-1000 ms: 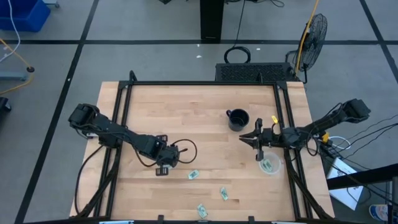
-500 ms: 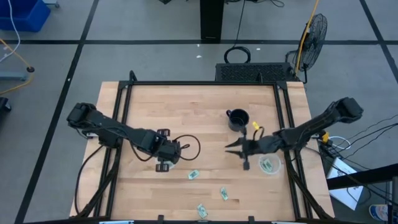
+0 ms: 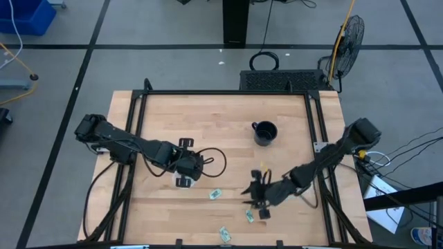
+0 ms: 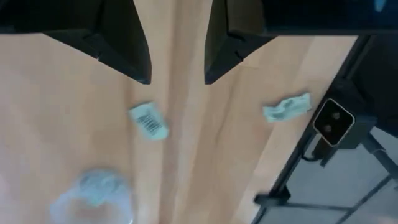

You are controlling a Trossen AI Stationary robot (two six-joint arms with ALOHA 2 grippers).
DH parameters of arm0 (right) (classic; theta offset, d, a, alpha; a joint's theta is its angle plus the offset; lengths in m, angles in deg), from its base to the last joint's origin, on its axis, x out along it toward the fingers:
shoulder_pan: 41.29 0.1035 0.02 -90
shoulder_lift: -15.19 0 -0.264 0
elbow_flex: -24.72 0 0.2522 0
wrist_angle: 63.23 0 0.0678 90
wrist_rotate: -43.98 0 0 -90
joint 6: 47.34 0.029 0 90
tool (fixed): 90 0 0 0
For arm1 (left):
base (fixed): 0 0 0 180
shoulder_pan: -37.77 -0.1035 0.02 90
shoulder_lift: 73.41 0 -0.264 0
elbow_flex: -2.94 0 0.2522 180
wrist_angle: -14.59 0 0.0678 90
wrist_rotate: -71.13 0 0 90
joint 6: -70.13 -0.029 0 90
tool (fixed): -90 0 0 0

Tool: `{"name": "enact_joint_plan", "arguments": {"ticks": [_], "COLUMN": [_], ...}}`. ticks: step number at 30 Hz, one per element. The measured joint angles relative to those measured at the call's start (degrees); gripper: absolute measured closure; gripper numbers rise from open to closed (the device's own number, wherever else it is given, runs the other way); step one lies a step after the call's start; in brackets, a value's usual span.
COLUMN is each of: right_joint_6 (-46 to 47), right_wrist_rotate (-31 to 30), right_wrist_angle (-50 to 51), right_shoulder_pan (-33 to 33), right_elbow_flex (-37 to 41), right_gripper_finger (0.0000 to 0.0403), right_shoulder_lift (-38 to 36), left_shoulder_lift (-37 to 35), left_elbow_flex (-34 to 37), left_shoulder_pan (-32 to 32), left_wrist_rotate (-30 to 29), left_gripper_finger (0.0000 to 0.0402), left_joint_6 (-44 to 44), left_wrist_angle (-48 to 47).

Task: Pick and place Stevia / Truvia into bins
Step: Put the stevia packet into the right transparent plastic container

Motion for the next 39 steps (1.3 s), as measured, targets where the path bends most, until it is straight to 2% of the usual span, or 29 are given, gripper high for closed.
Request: {"name": "enact_joint_plan", "arguments": {"ticks": [5,10,22,28,32,39], "right_joint_6": [5.9,13.2,13.0,13.4,15.1,15.2], "right_wrist_rotate": [1.8,1.7,-0.6,-0.5,-0.1,1.3], "right_wrist_angle": [1.1,1.4,5.8,13.0,16.3,17.0], "right_shoulder_pan": [2.9,5.9,6.5,6.0,5.7,5.7], "right_elbow_flex": [-3.2,-3.7,-3.9,-3.9,-3.8,-3.7], "right_gripper_finger": [0.0261,0.0261,0.0261,0.0263,0.0284,0.0361], "right_shoulder_lift": [8.1,12.0,16.5,16.5,16.5,16.0], "left_shoulder_lift": [0.1,0.1,0.1,0.1,0.1,0.2], "left_elbow_flex": [0.0,0.0,0.0,0.0,0.0,0.0], "left_shoulder_pan": [-0.9,-1.6,-2.8,-2.7,-2.8,-2.8], "left_wrist_rotate": [-0.4,-0.4,-0.4,-0.4,-0.4,-0.4], "left_gripper_finger": [0.0293,0.0293,0.0293,0.0293,0.0293,0.0293], "left_joint_6": [0.0,0.0,0.0,-2.6,-2.6,-2.6], "left_wrist_angle": [0.1,0.2,3.0,4.0,4.0,4.0]}}
